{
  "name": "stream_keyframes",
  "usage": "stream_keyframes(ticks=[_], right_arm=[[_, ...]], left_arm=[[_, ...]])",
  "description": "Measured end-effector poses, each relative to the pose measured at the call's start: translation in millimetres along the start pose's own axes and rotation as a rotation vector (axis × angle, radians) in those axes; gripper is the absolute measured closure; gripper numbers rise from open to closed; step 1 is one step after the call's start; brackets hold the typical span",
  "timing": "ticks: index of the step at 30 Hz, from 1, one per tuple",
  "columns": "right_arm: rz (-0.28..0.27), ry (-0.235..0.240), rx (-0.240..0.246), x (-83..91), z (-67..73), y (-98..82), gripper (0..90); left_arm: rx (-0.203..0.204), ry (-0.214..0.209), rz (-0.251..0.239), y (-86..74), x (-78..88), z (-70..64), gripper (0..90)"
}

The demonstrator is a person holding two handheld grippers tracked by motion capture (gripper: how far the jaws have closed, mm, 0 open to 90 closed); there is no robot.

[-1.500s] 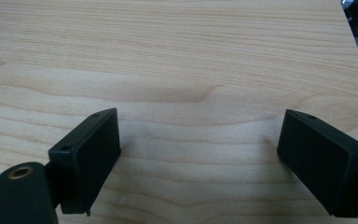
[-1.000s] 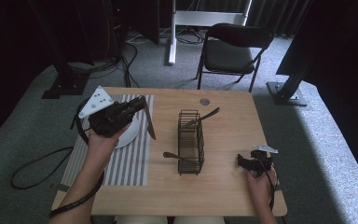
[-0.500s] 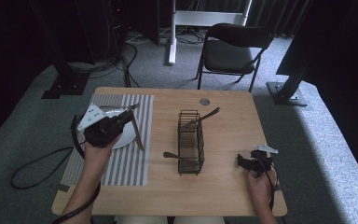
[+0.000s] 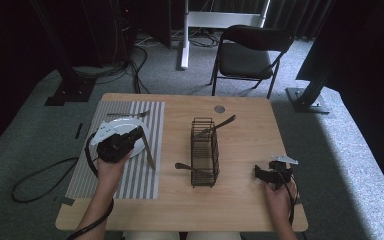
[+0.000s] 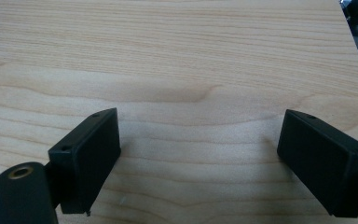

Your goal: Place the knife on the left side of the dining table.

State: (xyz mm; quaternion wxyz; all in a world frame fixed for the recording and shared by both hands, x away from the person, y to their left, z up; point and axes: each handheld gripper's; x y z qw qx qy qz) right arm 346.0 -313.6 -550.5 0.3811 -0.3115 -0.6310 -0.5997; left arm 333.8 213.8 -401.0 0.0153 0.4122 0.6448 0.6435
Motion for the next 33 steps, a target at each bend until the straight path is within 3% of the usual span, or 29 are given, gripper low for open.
stream_keyframes(ticks=[8,10,12,22,26,27,33], right_arm=[[0.000,0.000,0.000,0.0,0.0,0.0,12.2],[0.000,0.000,0.000,0.0,0.0,0.0,12.2],[0.001,-0.001,0.000,0.1,0.0,0.0,12.2],[0.002,0.000,-0.001,0.2,0.1,0.0,12.2],[0.002,0.000,-0.001,0.2,0.1,0.0,12.2],[0.002,0.000,-0.001,0.2,0.1,0.0,12.2],[0.002,0.000,-0.001,0.2,0.1,0.0,12.2]], left_arm=[[0.022,0.022,-0.009,-6.0,7.4,0.7,83.5],[0.043,0.030,-0.015,-8.2,9.5,2.5,83.4],[0.102,0.031,-0.033,-13.4,12.0,11.2,83.4],[0.155,0.035,-0.098,-22.0,19.7,27.7,77.6],[0.154,0.055,-0.080,-23.6,21.0,32.1,77.5],[0.145,0.084,-0.081,-24.6,22.3,31.9,77.5],[0.183,0.122,-0.089,-32.8,30.3,41.8,78.8]])
Point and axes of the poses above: each handheld gripper's, and its own axes: x roughly backward along the jaws, y roughly out of its top, z roughly to its left, and after that the axes turned 15 degrees about z, right-handed
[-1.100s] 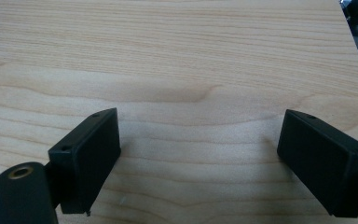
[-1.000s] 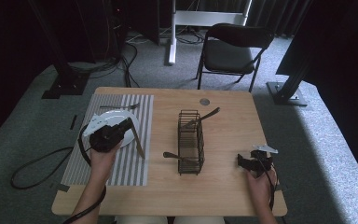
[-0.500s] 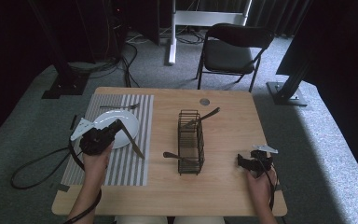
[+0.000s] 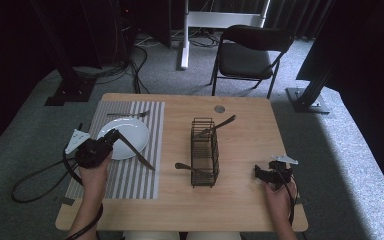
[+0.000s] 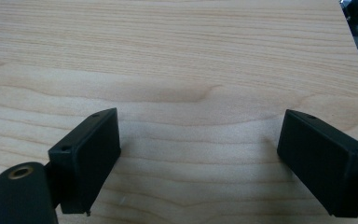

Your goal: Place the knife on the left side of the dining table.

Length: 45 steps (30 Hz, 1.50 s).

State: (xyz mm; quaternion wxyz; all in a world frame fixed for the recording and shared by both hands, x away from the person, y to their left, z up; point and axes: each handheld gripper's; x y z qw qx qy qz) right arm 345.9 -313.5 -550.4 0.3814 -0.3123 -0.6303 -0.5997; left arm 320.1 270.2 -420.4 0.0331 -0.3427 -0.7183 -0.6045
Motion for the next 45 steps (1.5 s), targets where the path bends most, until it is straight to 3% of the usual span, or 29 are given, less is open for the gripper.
stream_keyframes(ticks=[5,6,9,10,20,24,30,32,40,45], right_arm=[[0.000,0.000,0.000,0.0,0.0,0.0,12.2],[0.000,0.000,0.000,0.0,0.0,0.0,12.2],[0.000,-0.001,0.001,0.0,0.0,0.0,12.2],[0.000,0.000,-0.001,0.0,0.1,0.0,12.2],[0.000,-0.001,-0.003,-0.1,0.3,0.1,12.2],[0.000,-0.001,-0.003,-0.1,0.3,0.1,12.2],[0.000,-0.001,-0.003,0.0,0.3,0.1,12.2],[0.000,-0.001,-0.003,0.0,0.3,0.1,12.2],[0.000,-0.001,-0.003,0.0,0.3,0.1,12.3],[0.000,-0.001,-0.003,0.0,0.3,0.1,12.3]], left_arm=[[0.029,0.017,0.013,-7.5,5.5,13.2,77.6],[0.065,0.024,0.017,-14.1,8.2,22.4,77.2],[0.065,0.024,0.017,-14.1,8.2,22.4,76.8],[0.134,0.027,0.028,-27.4,12.3,40.5,75.7],[0.291,0.018,0.044,-66.6,13.3,80.1,72.2],[0.320,0.013,0.050,-81.1,10.8,92.1,70.5],[0.412,0.006,0.078,-96.5,2.4,107.9,68.6],[0.460,-0.002,0.091,-99.4,-1.1,112.7,68.5],[0.466,0.081,0.195,-104.1,-12.0,117.6,63.3],[0.444,0.168,0.270,-104.2,-18.7,116.1,60.8]])
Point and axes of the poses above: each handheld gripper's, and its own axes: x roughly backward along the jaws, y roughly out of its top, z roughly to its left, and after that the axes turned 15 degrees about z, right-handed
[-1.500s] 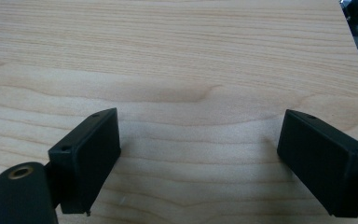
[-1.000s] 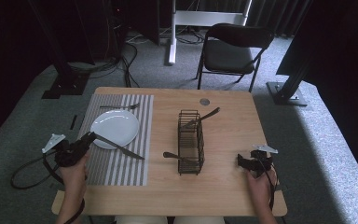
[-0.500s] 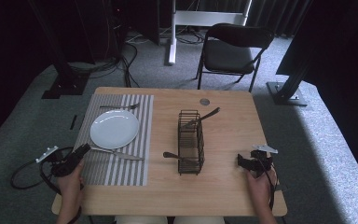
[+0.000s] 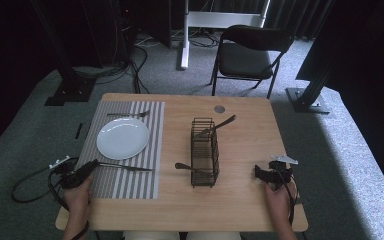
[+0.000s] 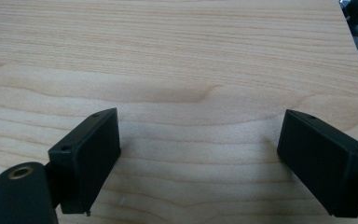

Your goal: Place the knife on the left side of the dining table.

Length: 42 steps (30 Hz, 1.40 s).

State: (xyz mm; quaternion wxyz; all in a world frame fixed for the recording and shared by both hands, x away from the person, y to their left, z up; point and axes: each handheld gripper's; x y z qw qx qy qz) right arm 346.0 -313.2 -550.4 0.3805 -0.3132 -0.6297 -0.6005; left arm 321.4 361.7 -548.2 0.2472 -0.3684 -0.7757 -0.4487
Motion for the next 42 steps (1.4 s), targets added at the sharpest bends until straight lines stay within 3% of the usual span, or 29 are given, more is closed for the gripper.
stream_keyframes(ticks=[2,6,8,10,11,12,13,14,17,19,22,25,27,30,33,35,37,40,42], right_arm=[[0.000,0.000,0.000,0.0,0.0,0.0,12.3],[0.000,0.000,0.000,0.0,0.0,0.0,12.3],[0.000,0.000,0.000,0.0,0.0,0.0,12.2],[0.000,0.000,0.000,0.0,0.0,0.0,12.3],[0.000,0.000,0.000,0.0,0.0,0.0,12.2],[0.000,0.000,0.000,0.0,0.0,0.0,12.2],[0.000,0.000,0.000,0.0,0.0,0.0,12.3],[0.000,0.000,0.000,0.0,0.0,0.0,12.2],[0.000,0.000,0.000,0.0,0.0,0.0,12.2],[0.000,0.000,0.000,0.0,0.0,0.0,12.2],[0.000,0.000,0.000,0.0,0.0,0.0,12.2],[0.000,0.000,0.000,0.0,0.0,0.0,12.2],[0.000,-0.001,0.000,0.0,0.0,0.0,12.2],[0.000,0.000,0.000,0.0,0.0,0.0,12.2],[0.000,0.000,0.000,0.0,0.0,0.0,12.2],[0.000,-0.001,0.000,0.0,0.0,0.0,12.2],[0.000,-0.001,0.000,0.0,0.0,0.0,12.2],[0.000,-0.001,0.000,0.0,0.0,0.0,12.2],[0.000,-0.001,0.000,0.0,0.0,0.0,12.1]], left_arm=[[-0.022,0.046,-0.004,0.0,-0.2,-2.6,60.8],[-0.046,0.060,-0.024,1.0,1.6,-4.3,52.2],[-0.074,0.095,-0.029,-0.3,4.4,-8.2,51.6],[-0.111,0.107,-0.022,-2.9,6.1,-11.7,46.4],[-0.111,0.107,-0.022,-2.9,6.1,-11.7,46.3],[-0.155,0.127,-0.014,-7.5,7.3,-16.6,45.9],[-0.155,0.127,-0.014,-7.5,7.3,-16.6,42.6],[-0.197,0.146,0.001,-12.6,7.7,-22.0,40.8],[-0.223,0.155,0.009,-15.3,8.1,-24.6,40.8],[-0.261,0.122,0.013,-24.3,13.9,-35.1,40.8],[-0.310,0.122,0.038,-29.7,15.8,-42.6,40.8],[-0.365,0.133,0.060,-36.2,15.4,-47.4,34.1],[-0.373,0.146,0.063,-40.4,16.3,-49.2,26.8],[-0.372,0.127,0.081,-43.4,16.7,-50.3,17.7],[-0.382,0.129,0.084,-47.2,17.6,-52.0,17.3],[-0.391,0.121,0.090,-48.6,18.6,-52.7,9.4],[-0.388,0.125,0.083,-49.9,19.7,-52.6,9.4],[-0.397,0.153,0.071,-53.0,19.9,-53.5,9.4],[-0.401,0.188,0.074,-54.4,19.1,-55.5,0.0]])
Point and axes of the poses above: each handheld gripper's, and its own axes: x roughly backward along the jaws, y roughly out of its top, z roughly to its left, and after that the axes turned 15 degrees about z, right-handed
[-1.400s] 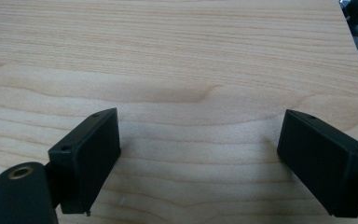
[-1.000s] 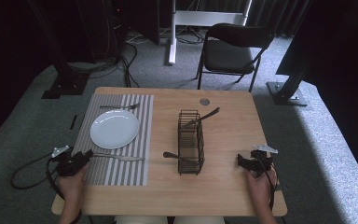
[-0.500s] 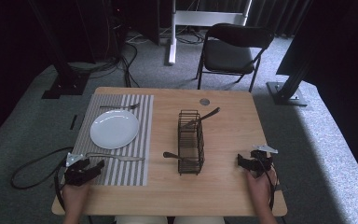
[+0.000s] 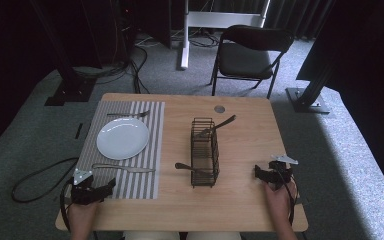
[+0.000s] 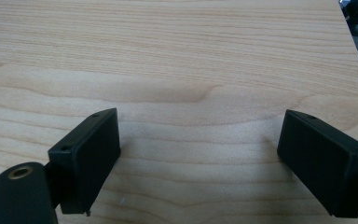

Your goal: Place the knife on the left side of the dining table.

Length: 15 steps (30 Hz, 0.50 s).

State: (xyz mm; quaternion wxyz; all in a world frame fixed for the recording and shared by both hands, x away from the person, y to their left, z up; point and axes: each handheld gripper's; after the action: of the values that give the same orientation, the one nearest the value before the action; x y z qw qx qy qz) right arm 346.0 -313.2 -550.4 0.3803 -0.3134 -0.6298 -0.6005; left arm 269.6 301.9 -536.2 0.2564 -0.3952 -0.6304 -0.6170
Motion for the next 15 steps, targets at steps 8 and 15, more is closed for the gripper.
stream_keyframes(ticks=[8,15], right_arm=[[0.000,0.000,-0.001,0.0,0.0,0.0,12.2],[0.001,0.000,-0.001,0.0,-0.1,0.0,12.2]], left_arm=[[-0.011,0.077,0.021,-2.5,-4.9,-3.3,0.0],[0.015,0.158,0.015,-3.0,-6.5,-4.0,0.0]])
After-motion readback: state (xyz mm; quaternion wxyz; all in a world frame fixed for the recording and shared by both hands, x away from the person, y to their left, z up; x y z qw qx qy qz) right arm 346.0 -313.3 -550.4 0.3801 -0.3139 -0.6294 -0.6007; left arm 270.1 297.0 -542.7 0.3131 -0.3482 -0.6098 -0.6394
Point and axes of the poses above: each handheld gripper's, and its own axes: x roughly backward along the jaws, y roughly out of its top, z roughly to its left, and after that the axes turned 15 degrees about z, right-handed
